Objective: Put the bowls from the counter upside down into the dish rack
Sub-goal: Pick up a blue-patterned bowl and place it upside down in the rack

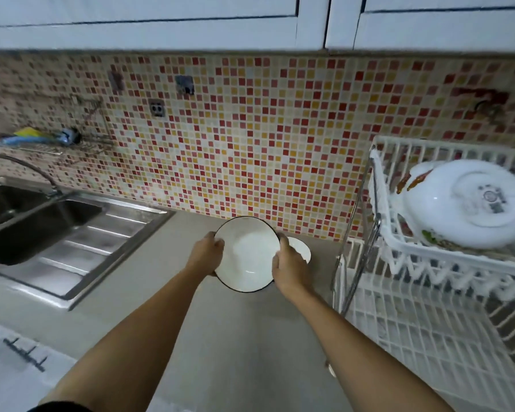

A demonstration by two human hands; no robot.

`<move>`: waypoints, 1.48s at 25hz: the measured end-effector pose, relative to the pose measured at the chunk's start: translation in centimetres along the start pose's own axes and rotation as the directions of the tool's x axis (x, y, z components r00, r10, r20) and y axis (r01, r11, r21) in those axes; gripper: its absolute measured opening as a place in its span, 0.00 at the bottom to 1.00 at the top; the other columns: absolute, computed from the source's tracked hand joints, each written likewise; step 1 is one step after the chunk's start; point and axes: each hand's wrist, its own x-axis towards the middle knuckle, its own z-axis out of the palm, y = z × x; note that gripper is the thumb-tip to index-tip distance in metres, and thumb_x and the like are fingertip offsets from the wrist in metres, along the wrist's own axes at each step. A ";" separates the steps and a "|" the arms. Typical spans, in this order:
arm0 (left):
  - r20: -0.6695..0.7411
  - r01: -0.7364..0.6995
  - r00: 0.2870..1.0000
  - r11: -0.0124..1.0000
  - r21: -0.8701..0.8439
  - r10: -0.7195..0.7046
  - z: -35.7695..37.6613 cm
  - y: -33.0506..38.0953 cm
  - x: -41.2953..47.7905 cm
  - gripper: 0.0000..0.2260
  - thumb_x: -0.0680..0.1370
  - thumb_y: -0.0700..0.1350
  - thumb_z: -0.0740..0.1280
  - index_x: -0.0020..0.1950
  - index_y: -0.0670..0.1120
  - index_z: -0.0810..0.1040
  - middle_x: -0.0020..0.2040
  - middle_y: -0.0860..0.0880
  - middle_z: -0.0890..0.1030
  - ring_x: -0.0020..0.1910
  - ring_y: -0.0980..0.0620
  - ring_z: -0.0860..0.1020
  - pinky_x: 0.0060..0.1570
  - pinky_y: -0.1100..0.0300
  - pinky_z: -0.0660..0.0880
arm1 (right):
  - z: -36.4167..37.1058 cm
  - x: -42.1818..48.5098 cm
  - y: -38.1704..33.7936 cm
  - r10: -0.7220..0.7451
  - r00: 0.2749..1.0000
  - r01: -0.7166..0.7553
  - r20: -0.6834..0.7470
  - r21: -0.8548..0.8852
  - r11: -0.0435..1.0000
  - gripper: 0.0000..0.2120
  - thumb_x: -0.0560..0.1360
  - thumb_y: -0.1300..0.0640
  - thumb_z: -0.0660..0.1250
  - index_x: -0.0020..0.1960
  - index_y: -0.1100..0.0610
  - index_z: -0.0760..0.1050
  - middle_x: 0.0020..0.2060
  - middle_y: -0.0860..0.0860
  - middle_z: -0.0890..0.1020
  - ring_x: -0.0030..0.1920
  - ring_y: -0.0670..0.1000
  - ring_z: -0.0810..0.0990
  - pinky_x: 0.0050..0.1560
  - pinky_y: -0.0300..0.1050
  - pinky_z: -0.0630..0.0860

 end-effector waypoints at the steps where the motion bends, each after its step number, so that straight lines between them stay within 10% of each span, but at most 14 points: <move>1: -0.081 -0.066 0.995 0.997 -0.025 0.064 -2.1 1.1 -0.5 0.15 0.81 0.45 0.53 0.62 0.39 0.72 0.48 0.40 0.76 0.50 0.37 0.79 0.40 0.50 0.78 | -1.4 -0.2 -2.0 -0.082 0.994 0.084 -0.073 0.030 0.996 0.23 0.80 0.62 0.54 0.74 0.57 0.58 0.60 0.59 0.78 0.57 0.60 0.77 0.55 0.52 0.74; 8: -0.541 -0.564 0.746 0.800 -0.205 0.388 -11.8 10.2 -6.1 0.17 0.82 0.49 0.54 0.60 0.42 0.77 0.44 0.45 0.79 0.40 0.50 0.74 0.39 0.55 0.72 | -13.4 -0.5 -12.2 -0.277 0.864 0.370 -0.421 0.157 0.916 0.23 0.79 0.61 0.58 0.73 0.53 0.60 0.61 0.54 0.78 0.55 0.55 0.79 0.55 0.48 0.77; 11: -0.654 -0.712 0.618 0.663 -0.230 0.436 -12.3 15.1 -9.5 0.16 0.83 0.47 0.55 0.63 0.43 0.76 0.40 0.55 0.76 0.36 0.61 0.72 0.33 0.73 0.69 | -19.8 -1.2 -13.0 -0.309 0.824 0.398 -0.475 0.098 0.912 0.23 0.78 0.62 0.60 0.72 0.55 0.64 0.58 0.55 0.80 0.54 0.57 0.79 0.49 0.45 0.74; 14: -0.681 -0.812 0.524 0.542 -0.217 0.512 -11.4 19.7 -11.9 0.15 0.82 0.47 0.56 0.62 0.41 0.76 0.36 0.58 0.74 0.33 0.61 0.71 0.32 0.66 0.70 | -25.7 -2.8 -11.5 -0.396 0.756 0.454 -0.521 -0.018 0.891 0.20 0.77 0.65 0.60 0.68 0.57 0.69 0.52 0.57 0.83 0.47 0.56 0.80 0.43 0.38 0.68; 17: -0.531 -0.864 0.480 0.481 -0.148 0.699 -9.8 24.7 -13.5 0.13 0.80 0.46 0.60 0.63 0.45 0.75 0.36 0.56 0.76 0.31 0.57 0.74 0.30 0.61 0.73 | -31.4 -3.6 -7.6 -0.403 0.693 0.444 -0.598 -0.087 0.892 0.20 0.76 0.66 0.60 0.68 0.58 0.68 0.49 0.58 0.83 0.45 0.56 0.81 0.41 0.41 0.71; 20: -0.122 -0.739 0.521 0.375 -0.560 0.845 -7.7 29.8 -14.9 0.20 0.74 0.38 0.60 0.64 0.53 0.73 0.49 0.53 0.82 0.45 0.54 0.82 0.44 0.60 0.80 | -37.4 -4.8 -2.3 -0.449 0.608 0.453 -0.655 -0.178 0.874 0.24 0.72 0.67 0.63 0.68 0.60 0.68 0.51 0.58 0.83 0.49 0.57 0.81 0.47 0.46 0.77; 23: 0.113 -0.630 0.470 0.422 -0.652 0.875 -3.8 34.6 -16.9 0.16 0.78 0.53 0.57 0.66 0.59 0.69 0.65 0.49 0.76 0.61 0.47 0.76 0.58 0.50 0.75 | -42.1 -6.3 3.3 -0.514 0.580 0.361 -0.632 -0.366 0.858 0.32 0.67 0.74 0.67 0.70 0.61 0.66 0.56 0.60 0.80 0.53 0.59 0.80 0.54 0.47 0.75; 27: 0.231 -0.892 0.280 0.341 -0.297 0.932 2.8 39.3 -20.8 0.29 0.75 0.62 0.61 0.73 0.58 0.56 0.62 0.56 0.70 0.55 0.55 0.76 0.59 0.55 0.73 | -46.0 -7.7 10.5 -0.594 0.609 0.264 -0.526 -0.571 0.777 0.36 0.64 0.74 0.72 0.70 0.64 0.65 0.59 0.63 0.77 0.51 0.63 0.81 0.54 0.49 0.76; 31: 0.258 -0.896 0.290 0.356 -0.265 0.922 7.3 41.9 -21.8 0.32 0.64 0.67 0.64 0.63 0.52 0.64 0.51 0.54 0.78 0.49 0.50 0.82 0.51 0.50 0.81 | -48.3 -7.7 15.6 -0.578 0.638 0.227 -0.509 -0.592 0.773 0.35 0.67 0.70 0.73 0.71 0.63 0.64 0.58 0.64 0.78 0.52 0.64 0.81 0.56 0.50 0.75; 34: 0.213 -0.893 0.301 0.354 -0.280 0.929 10.6 42.8 -21.4 0.24 0.67 0.63 0.70 0.56 0.56 0.67 0.52 0.50 0.80 0.48 0.50 0.82 0.46 0.56 0.82 | -49.9 -7.0 17.7 -0.403 0.830 0.229 -0.385 -0.423 0.876 0.44 0.66 0.66 0.74 0.76 0.56 0.54 0.67 0.56 0.71 0.64 0.58 0.73 0.64 0.45 0.66; 37: 0.225 -0.911 0.340 0.379 -0.162 0.913 13.3 43.1 -21.0 0.21 0.70 0.57 0.71 0.57 0.53 0.66 0.49 0.51 0.77 0.41 0.57 0.80 0.39 0.62 0.82 | -51.1 -6.5 19.7 -0.146 0.986 0.155 0.077 -0.125 0.980 0.57 0.64 0.56 0.78 0.76 0.48 0.39 0.65 0.45 0.64 0.64 0.47 0.68 0.62 0.41 0.69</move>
